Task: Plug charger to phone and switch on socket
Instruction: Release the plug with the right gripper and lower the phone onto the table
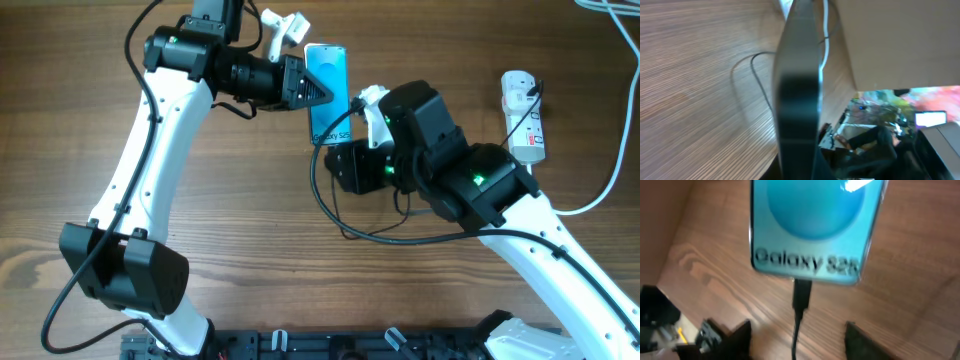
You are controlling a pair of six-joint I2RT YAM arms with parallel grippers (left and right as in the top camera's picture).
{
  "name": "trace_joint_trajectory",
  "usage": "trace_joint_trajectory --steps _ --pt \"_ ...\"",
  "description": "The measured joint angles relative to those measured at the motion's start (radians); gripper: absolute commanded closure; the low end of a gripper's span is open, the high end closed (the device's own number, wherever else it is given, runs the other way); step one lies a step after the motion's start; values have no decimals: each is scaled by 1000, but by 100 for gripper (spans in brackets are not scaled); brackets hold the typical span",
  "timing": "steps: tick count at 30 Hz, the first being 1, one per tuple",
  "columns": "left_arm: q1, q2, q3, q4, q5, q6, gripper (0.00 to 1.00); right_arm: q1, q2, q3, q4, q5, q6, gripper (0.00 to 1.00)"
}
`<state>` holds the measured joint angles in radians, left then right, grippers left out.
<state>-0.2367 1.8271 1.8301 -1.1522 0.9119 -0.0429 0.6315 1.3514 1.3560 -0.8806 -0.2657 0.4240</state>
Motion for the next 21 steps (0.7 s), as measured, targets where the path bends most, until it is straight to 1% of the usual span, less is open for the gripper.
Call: trace_joint_trajectory --steps 1,2,7,13,21 --pt "0 2 0 -9 -14 0 96 0 0 0 -19 -3 0 1" --pt "0 2 0 -14 -21 0 96 0 0 1 -42 -3 -2 0" --pt "-8 40 -42 -19 -64 0 96 0 0 1 -81 -4 1 0" --pt "-43 156 -121 7 -114 0 96 0 0 1 -85 -4 10 0" --pt "-60 288 -136 70 -165 0 94 0 0 1 -97 -4 48 0"
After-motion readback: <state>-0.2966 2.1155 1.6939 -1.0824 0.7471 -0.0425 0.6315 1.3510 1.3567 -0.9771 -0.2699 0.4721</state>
